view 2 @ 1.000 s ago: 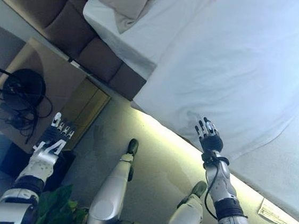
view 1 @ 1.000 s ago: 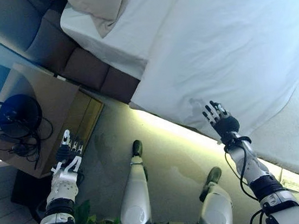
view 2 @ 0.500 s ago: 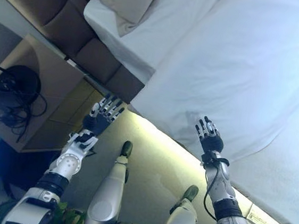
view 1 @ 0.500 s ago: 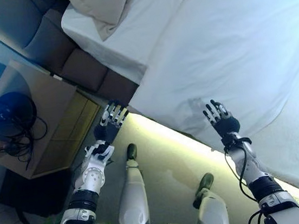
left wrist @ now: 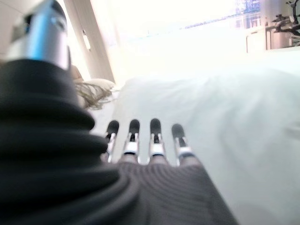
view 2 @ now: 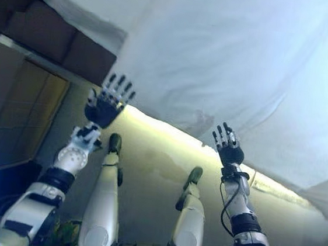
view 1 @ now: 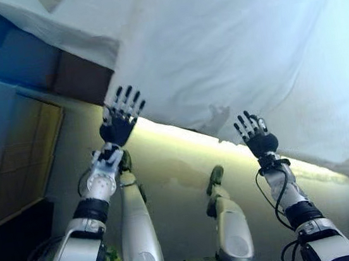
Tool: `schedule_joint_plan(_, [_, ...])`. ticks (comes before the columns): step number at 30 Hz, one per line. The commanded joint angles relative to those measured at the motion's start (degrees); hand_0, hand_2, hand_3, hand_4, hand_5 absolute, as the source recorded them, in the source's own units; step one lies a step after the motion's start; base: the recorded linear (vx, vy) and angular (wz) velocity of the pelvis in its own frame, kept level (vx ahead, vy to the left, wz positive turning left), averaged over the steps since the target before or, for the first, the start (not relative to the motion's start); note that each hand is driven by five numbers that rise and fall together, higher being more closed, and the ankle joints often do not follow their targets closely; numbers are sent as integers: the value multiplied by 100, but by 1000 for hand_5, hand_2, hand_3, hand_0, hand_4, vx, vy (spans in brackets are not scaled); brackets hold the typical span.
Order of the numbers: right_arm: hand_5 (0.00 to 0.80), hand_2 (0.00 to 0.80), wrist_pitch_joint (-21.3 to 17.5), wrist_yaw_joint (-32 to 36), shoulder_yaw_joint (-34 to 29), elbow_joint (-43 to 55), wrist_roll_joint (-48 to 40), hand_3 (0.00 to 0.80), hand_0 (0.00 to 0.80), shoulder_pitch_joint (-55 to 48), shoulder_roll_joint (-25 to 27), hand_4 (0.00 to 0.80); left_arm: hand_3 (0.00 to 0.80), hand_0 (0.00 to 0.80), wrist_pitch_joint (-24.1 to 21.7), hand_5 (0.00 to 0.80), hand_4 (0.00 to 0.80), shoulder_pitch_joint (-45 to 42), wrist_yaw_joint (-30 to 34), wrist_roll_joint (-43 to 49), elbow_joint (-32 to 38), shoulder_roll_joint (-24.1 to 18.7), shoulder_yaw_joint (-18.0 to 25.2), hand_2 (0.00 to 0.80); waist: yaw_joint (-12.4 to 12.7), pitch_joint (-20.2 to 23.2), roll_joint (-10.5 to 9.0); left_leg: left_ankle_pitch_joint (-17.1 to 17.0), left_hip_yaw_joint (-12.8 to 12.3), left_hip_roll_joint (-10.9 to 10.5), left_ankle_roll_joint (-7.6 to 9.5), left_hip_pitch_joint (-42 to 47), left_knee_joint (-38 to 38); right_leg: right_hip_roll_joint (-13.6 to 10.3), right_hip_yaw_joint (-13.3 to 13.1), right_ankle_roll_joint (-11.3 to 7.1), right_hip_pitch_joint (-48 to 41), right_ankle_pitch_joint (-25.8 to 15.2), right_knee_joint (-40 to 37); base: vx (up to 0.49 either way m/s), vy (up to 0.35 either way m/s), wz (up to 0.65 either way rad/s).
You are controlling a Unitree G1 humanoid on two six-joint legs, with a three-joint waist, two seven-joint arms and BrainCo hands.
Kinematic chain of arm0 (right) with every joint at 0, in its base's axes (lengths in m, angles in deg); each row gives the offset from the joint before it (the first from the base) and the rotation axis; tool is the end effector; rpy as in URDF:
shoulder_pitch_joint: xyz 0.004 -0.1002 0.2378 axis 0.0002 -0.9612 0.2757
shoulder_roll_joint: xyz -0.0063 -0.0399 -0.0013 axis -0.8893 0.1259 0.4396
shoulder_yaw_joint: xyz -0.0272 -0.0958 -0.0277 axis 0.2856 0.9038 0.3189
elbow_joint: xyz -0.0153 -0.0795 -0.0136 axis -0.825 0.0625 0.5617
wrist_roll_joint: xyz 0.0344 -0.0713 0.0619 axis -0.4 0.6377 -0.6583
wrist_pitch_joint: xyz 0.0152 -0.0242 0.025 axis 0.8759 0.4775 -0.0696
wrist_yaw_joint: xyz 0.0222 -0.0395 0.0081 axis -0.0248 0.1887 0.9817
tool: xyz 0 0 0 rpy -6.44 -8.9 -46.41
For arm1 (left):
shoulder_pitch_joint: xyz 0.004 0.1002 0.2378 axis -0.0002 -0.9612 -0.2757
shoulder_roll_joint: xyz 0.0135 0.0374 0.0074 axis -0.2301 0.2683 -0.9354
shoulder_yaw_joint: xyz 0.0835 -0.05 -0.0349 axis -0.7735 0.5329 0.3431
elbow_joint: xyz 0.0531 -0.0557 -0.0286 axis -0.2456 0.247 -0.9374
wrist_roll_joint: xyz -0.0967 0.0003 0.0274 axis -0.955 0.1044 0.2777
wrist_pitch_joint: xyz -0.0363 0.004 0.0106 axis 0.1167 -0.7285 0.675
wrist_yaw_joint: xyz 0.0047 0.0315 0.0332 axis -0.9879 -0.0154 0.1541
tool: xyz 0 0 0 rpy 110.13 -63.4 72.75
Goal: Make the bed neatly
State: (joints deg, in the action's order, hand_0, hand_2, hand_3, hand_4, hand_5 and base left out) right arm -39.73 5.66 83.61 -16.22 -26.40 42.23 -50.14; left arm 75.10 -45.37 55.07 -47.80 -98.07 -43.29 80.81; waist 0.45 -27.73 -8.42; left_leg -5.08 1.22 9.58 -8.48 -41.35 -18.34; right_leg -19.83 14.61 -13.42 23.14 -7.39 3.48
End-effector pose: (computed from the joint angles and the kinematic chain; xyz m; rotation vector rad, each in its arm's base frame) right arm 0.2451 -0.2169 0.0179 0.8733 -0.0612 0.0857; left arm 0.3021 0.2075 0.0788 -0.9303 -0.2946 -0.5363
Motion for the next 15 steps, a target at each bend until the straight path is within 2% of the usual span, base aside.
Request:
schedule_joint_plan(1, [0, 0, 9, 281, -609, 946, -59, 0, 0, -82, 378, 0, 0, 0, -166, 0, 0, 253, 257, -67, 141, -40, 230, 0, -40, -206, 19, -406, -411, 75, -48, 310, 708, -230, -211, -158, 169, -655, 40, -12, 121, -14])
schedule_joint_plan(7, [0, 0, 148, 536, -786, 1469, 86, 0, 0, -139, 280, 0, 0, 0, -98, 0, 0, 625, 444, 51, 241, -370, 402, 0, -169, -206, -98, -258, -532, 30, 14, -189, 374, -310, -293, -122, 699, -763, 58, -11, 115, -14])
schedule_joint_plan(15, [0, 0, 135, 555, -730, 1721, 269, 0, 0, 153, 340, 0, 0, 0, -104, 0, 0, 1131, 273, -17, 428, -738, 469, 0, -197, -206, -85, -10, -389, -15, 80, -751, -115, -342, -440, -54, 1309, -841, 236, -21, 104, -10])
